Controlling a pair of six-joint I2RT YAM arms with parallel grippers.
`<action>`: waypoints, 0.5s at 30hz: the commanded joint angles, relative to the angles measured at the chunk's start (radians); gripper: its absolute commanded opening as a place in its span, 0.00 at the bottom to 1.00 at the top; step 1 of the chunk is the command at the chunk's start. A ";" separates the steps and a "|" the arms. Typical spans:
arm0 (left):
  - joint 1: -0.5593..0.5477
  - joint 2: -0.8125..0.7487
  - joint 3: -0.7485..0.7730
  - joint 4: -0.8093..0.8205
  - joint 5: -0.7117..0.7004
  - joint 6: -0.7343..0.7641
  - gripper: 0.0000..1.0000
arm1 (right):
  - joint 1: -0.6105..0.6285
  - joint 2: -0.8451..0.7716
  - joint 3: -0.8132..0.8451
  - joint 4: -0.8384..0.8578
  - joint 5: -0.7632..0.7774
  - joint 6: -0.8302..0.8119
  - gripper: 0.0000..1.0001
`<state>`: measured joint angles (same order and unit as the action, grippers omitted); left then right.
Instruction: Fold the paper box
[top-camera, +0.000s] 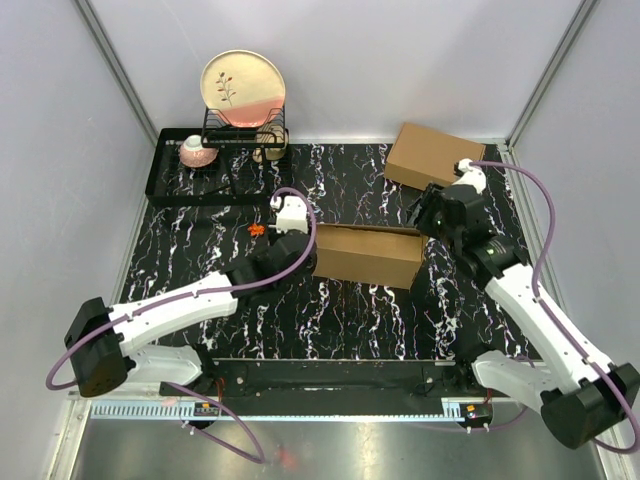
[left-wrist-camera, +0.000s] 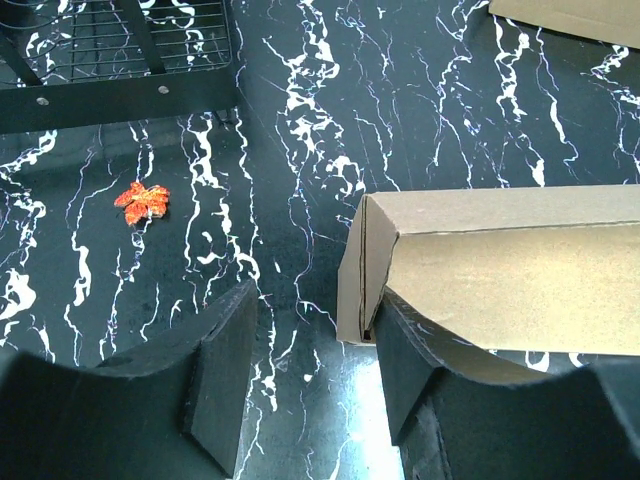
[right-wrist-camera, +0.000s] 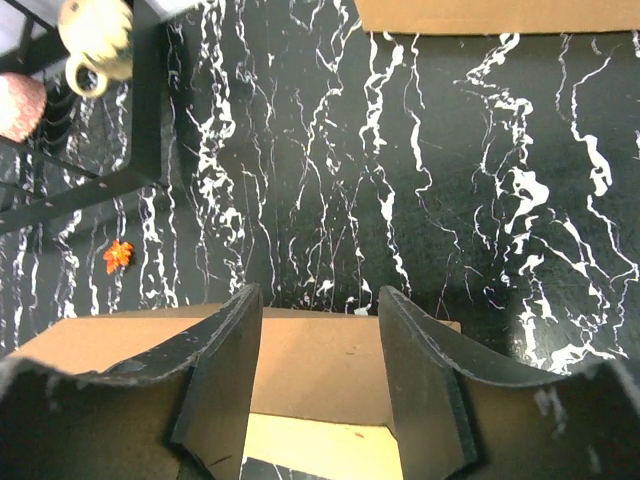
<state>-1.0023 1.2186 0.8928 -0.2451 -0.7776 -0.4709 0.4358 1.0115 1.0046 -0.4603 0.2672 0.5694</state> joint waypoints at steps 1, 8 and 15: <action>0.010 0.036 0.032 -0.066 0.001 0.025 0.53 | -0.003 0.061 0.012 0.063 -0.065 -0.078 0.55; 0.011 0.059 0.047 -0.075 0.003 0.022 0.53 | 0.009 0.021 -0.104 0.084 -0.108 -0.129 0.55; 0.013 0.070 0.044 -0.086 0.014 -0.011 0.54 | 0.043 -0.007 -0.207 0.121 -0.086 -0.154 0.51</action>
<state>-0.9909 1.2640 0.9310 -0.2539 -0.7887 -0.4721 0.4381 1.0042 0.8673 -0.3298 0.2092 0.4465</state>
